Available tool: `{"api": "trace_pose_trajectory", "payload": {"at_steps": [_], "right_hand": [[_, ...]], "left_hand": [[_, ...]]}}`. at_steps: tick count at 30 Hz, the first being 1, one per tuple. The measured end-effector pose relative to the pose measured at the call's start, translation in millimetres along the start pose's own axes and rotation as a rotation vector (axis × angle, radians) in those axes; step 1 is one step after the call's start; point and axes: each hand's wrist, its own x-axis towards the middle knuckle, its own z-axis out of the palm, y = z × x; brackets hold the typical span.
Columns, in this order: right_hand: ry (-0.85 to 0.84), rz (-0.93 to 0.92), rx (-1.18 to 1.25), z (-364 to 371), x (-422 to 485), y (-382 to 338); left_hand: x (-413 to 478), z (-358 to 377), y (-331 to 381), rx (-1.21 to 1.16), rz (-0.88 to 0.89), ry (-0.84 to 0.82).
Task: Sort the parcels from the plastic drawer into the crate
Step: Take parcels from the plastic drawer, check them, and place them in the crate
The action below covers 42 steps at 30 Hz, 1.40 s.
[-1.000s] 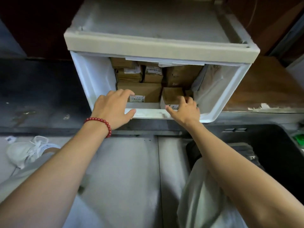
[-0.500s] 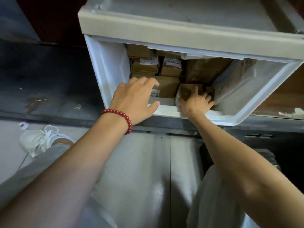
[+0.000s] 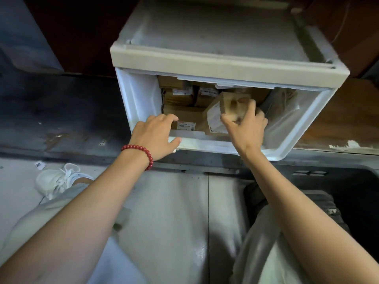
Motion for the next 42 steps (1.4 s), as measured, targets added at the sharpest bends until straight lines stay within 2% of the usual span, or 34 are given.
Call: {"api": "trace_pose_trajectory", "payload": {"at_steps": [4, 7, 11, 13, 17, 23, 25, 30, 34, 38, 42], "right_hand": [[0.017, -0.091, 0.192, -28.3, -26.0, 4.8], [-0.05, -0.049, 0.308, -41.3, -43.9, 8.5], [-0.194, 0.179, 0.565, -48.7, -61.7, 11.5], [-0.299, 0.326, 0.646, -47.9, -69.8, 13.2], [-0.413, 0.539, 0.792, -49.1, -72.0, 13.5], [-0.401, 0.658, 0.869, -47.6, -69.6, 15.6], [-0.42, 0.673, 0.861, -45.7, -68.2, 15.3], [-0.438, 0.54, 0.758, -39.2, -63.9, 13.5], [-0.428, 0.554, 0.788, -44.0, -64.4, 8.1], [-0.42, 0.554, 0.786, -41.7, -62.2, 12.7], [-0.417, 0.524, 0.785, -42.6, -61.3, 16.1]], "left_hand": [[-10.1, -1.9, 2.8, 0.029, -0.04, -0.049], [-14.6, -1.6, 11.9, -0.01, -0.043, -0.082], [-15.5, 0.1, 26.7, -0.447, -0.082, -0.154], [-16.5, 2.3, 33.3, -0.626, -0.075, -0.117], [-18.2, -0.6, 40.0, -0.718, -0.029, 0.005], [-24.8, -8.5, 41.0, -0.748, 0.022, 0.081], [-27.5, -7.6, 38.0, -0.742, 0.012, 0.078], [-31.6, -5.2, 28.2, -0.739, -0.094, 0.039], [-34.9, -8.9, 20.6, -0.714, -0.21, -0.001], [-39.5, -10.4, 19.6, -0.764, -0.143, -0.018], [-39.0, -11.4, 17.7, -0.811, -0.163, 0.013]]}}
